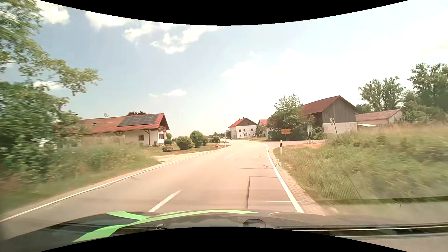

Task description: Follow the waypoints while adhering to traffic rules and regulations

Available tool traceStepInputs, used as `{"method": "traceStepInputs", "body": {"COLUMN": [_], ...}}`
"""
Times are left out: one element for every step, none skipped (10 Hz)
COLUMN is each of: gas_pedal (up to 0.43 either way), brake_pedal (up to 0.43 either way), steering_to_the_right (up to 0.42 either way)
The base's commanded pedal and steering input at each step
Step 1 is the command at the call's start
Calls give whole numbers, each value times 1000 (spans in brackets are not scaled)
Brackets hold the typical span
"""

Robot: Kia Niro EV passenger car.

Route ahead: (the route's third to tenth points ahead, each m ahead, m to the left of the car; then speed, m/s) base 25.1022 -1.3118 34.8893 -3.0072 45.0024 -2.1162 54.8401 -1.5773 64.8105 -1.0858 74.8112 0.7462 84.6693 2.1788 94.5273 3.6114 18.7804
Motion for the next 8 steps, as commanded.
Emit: {"method": "traceStepInputs", "body": {"gas_pedal": [220,228,228,209,197,177,177,177], "brake_pedal": [0,0,0,0,0,0,0,0], "steering_to_the_right": [39,35,33,32,25,19,12,6]}}
